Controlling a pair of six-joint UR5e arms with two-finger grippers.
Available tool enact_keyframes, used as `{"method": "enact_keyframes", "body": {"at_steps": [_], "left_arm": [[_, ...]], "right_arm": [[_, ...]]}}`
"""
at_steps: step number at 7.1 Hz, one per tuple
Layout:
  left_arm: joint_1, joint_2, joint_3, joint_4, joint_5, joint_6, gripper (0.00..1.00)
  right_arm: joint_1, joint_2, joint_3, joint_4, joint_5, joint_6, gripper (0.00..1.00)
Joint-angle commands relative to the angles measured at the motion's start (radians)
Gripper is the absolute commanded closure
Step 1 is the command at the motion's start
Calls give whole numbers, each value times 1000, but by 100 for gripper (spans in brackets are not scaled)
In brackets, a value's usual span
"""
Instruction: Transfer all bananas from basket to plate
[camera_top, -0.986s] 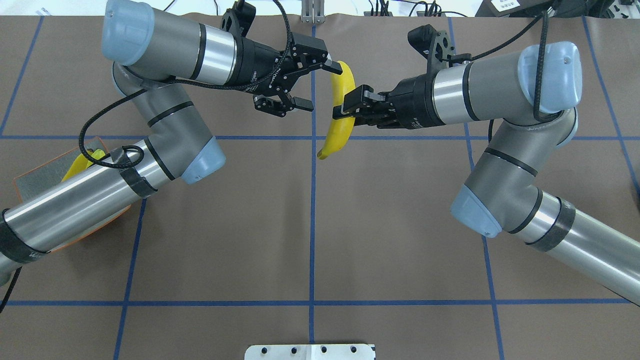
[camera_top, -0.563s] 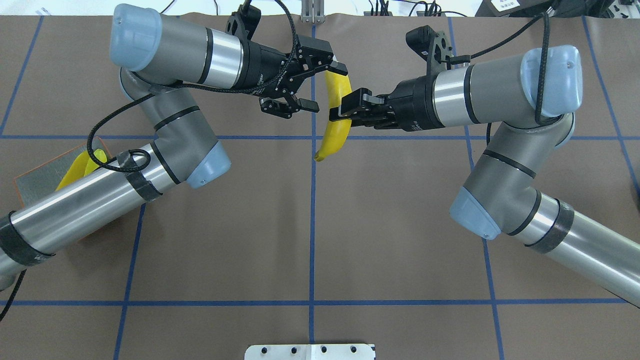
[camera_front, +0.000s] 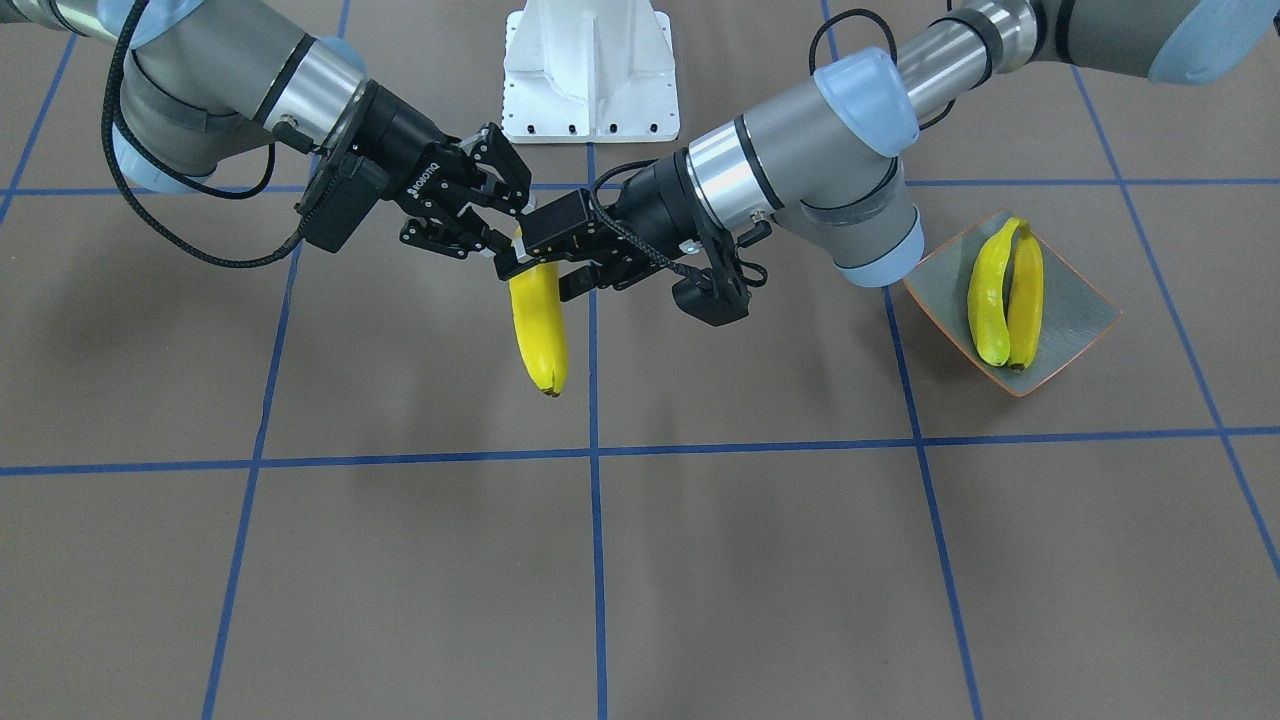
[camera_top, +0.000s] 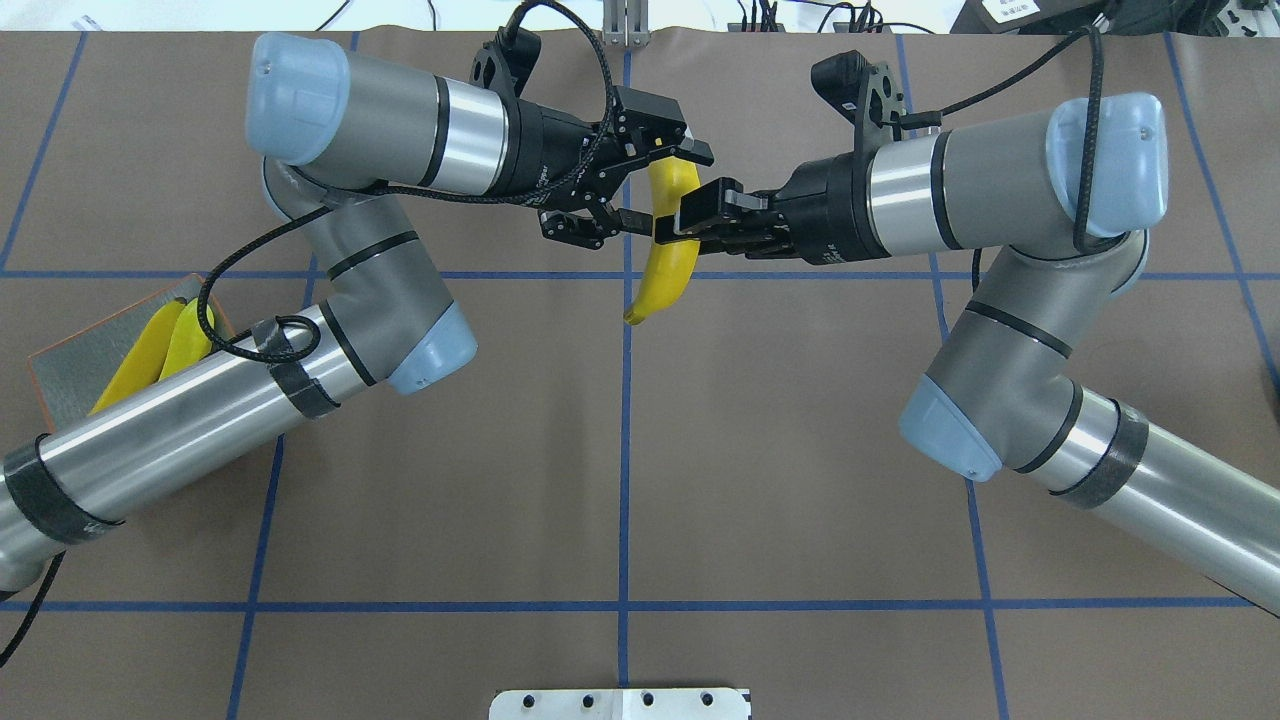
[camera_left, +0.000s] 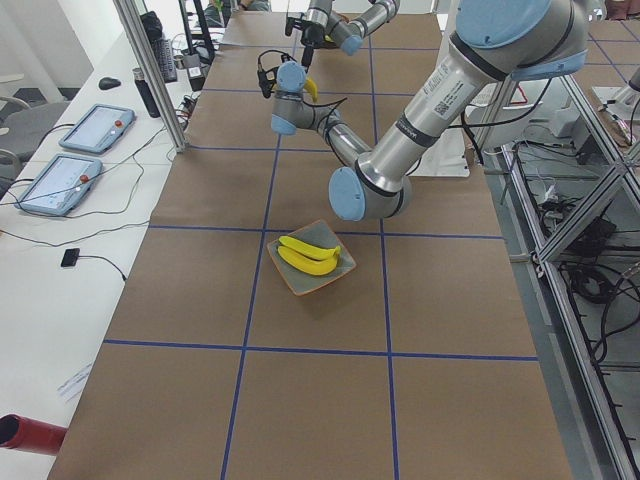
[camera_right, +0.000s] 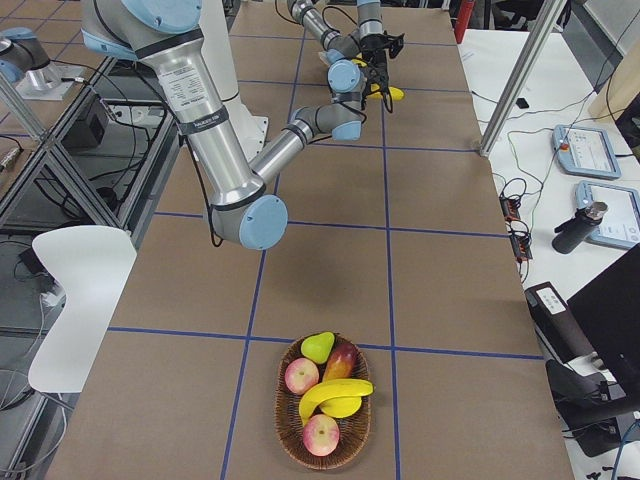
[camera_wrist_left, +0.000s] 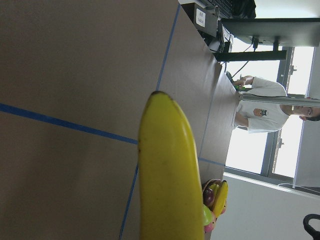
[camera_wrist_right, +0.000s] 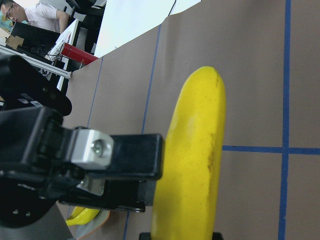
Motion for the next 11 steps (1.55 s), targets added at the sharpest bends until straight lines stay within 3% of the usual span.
{"method": "enact_keyframes", "body": {"at_steps": [1,2,3,4,5,8,11], "left_arm": [[3,0,2,-2,1,1,19],[3,-1,2,-2,1,1,39],[3,-3,2,-2,1,2,92],[3,-3,2,-2,1,2,100],[3,-3,2,-4,1,7,100],[-3,20,-9,-1,-1,4,100],[-82,295,-180,13,-21,37,100]], "right_arm": [[0,1,1,1,2,-2,100],[0,1,1,1,2,-10,100],[0,1,4,1,2,-10,100],[-2,-1,4,1,2,-10,84],[-5,-1,4,3,2,-10,1],[17,-123,32,191,25,-5,0],[99,-212,26,179,40,-4,0]]}}
